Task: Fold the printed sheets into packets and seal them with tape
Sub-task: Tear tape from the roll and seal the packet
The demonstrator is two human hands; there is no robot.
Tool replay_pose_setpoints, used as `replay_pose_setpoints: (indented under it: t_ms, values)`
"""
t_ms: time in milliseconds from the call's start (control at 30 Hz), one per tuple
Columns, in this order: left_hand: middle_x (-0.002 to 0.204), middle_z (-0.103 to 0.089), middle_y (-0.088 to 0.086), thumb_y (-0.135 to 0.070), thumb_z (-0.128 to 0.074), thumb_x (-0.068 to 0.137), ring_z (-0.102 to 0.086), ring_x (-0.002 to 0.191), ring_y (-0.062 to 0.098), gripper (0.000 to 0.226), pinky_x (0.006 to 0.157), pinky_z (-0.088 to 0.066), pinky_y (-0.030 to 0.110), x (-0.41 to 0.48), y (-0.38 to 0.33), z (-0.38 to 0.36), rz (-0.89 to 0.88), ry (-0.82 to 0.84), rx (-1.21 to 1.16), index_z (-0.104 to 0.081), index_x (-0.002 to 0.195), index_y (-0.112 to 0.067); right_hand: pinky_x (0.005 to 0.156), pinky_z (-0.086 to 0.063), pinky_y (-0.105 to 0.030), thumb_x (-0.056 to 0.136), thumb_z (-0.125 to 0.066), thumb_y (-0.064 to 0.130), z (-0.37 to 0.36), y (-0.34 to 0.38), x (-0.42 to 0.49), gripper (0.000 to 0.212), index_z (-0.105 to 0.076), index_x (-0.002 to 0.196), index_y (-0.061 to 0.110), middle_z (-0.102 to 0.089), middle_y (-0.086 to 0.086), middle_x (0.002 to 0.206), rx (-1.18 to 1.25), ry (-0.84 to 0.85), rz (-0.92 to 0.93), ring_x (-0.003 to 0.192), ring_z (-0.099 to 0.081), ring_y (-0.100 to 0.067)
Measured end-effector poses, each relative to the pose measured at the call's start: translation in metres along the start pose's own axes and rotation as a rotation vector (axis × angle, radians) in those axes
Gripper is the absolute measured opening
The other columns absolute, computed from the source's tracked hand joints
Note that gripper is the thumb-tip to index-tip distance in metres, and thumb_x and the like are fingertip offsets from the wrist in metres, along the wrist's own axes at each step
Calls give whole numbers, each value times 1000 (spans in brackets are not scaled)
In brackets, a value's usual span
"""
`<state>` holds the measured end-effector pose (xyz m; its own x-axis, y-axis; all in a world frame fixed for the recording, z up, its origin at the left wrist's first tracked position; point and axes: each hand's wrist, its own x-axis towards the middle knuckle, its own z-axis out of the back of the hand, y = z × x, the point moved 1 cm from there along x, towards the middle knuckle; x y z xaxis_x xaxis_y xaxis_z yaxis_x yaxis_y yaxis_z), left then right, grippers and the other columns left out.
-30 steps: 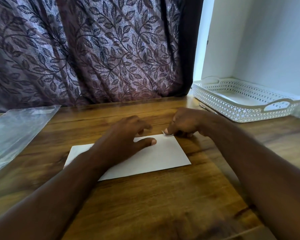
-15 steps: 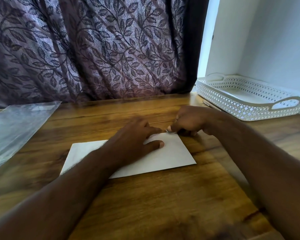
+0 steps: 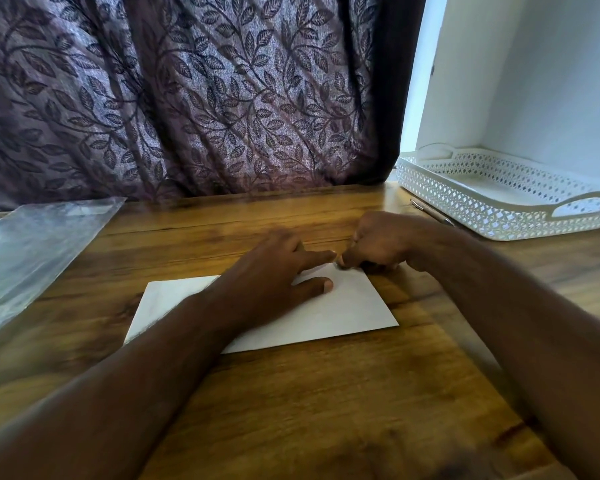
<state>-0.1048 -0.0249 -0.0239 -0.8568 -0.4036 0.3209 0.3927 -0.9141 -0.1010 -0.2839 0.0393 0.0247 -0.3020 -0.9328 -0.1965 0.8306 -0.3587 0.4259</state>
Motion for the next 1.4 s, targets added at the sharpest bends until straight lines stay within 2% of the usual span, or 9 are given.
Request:
replay_pose_setpoints:
  t_ms: [233,367,533,767,967,1033,1133,1233,1400]
  values:
    - [93,-44,-7,-53,-51,96,-31,85,6,43,65,-24,14,-2,0,3,-24,-2,-32,-56,137,-39,58,-40,-31,87,-77,36,-2,-1,3,33,-54,79,13,-54,-7,76,-23,-7,-4,67,-51,-21]
    - [95,-45,-8,-53,-49,97,-38,91,9,44,69,-29,28,-1,0,4,-45,33,12,-56,137,-38,55,-39,-29,84,-79,35,0,-1,5,35,-55,74,13,-54,-5,69,-31,-23,5,62,-51,-20]
    - [99,-43,-10,-53,-46,98,-40,95,9,42,75,-32,29,0,0,7,-52,89,30,-52,138,-41,52,-39,-26,82,-81,40,1,-2,7,39,-55,73,11,-56,-5,67,-59,-36,-8,59,-53,-19]
    - [110,-51,-6,-49,-47,99,-41,97,8,35,76,-33,28,0,0,9,-80,98,51,-55,133,-42,67,-46,-32,76,-84,44,5,-8,9,49,-71,99,3,-69,-12,81,-7,-26,-52,69,-59,-21]
    - [148,-48,-12,-46,-47,101,-40,134,9,35,111,-36,38,-2,1,8,-102,109,4,-56,133,-37,72,-48,-37,80,-84,27,6,-17,14,40,-70,105,-1,-66,-13,79,139,-33,-51,75,-59,-25]
    - [147,-49,-18,-47,-44,102,-45,132,7,36,111,-39,40,-2,0,7,-65,144,-24,-52,135,-39,71,-49,-36,82,-82,23,6,-19,14,34,-69,104,0,-65,-11,78,162,-32,-51,76,-59,-24]
    - [145,-51,-20,-47,-44,102,-48,128,3,36,107,-43,37,-3,0,7,-57,144,-52,-51,137,-40,67,-48,-33,86,-78,25,6,-21,14,28,-67,96,2,-62,-8,75,190,-31,-43,73,-57,-22]
    - [146,-49,-21,-47,-43,102,-46,128,1,38,109,-36,31,-4,0,7,-54,144,-38,-48,140,-43,68,-46,-36,76,-85,43,7,-22,11,44,-65,91,7,-64,-8,76,189,9,-12,72,-56,-21]
    - [149,-45,-24,-44,-43,103,-44,130,-1,39,108,-36,28,-2,1,7,-92,145,-35,-46,142,-45,70,-47,-34,71,-91,26,8,-22,9,39,-68,97,9,-66,-7,88,170,37,1,80,-57,-20]
